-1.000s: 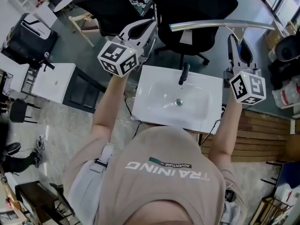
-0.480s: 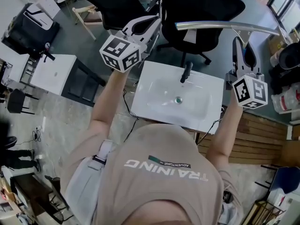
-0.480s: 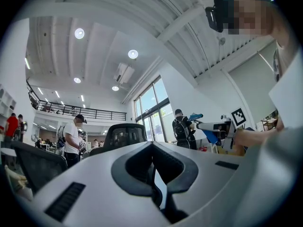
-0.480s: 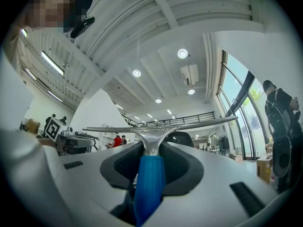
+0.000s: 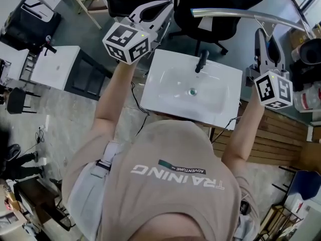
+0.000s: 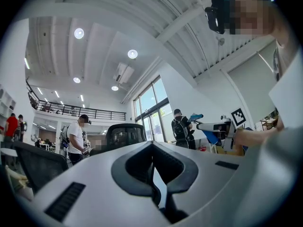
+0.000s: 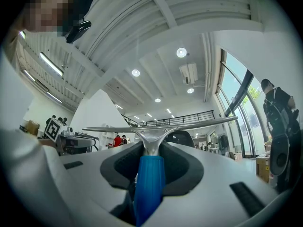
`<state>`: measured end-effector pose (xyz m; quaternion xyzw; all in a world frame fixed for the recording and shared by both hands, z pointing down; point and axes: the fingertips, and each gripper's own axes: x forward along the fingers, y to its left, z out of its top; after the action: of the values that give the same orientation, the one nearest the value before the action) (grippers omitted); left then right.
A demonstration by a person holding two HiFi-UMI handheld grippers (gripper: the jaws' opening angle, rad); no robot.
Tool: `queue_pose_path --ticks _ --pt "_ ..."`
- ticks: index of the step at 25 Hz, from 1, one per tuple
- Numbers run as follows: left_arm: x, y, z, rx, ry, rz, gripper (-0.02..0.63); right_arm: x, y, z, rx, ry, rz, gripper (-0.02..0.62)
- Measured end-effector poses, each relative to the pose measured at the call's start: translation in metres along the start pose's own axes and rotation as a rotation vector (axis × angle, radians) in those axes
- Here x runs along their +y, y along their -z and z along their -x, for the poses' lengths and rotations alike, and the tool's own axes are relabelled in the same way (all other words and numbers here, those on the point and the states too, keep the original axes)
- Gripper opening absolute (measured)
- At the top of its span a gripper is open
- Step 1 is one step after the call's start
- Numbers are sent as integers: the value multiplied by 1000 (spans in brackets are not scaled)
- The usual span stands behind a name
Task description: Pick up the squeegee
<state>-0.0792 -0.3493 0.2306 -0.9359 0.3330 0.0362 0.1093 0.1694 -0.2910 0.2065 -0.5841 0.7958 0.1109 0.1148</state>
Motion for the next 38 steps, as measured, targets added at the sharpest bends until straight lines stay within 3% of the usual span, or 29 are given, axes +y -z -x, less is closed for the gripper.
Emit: queue_pose_path --ticks 38 --pt "-23 -14 25 -11 38 -17 12 23 -9 27 -7 26 -1 124"
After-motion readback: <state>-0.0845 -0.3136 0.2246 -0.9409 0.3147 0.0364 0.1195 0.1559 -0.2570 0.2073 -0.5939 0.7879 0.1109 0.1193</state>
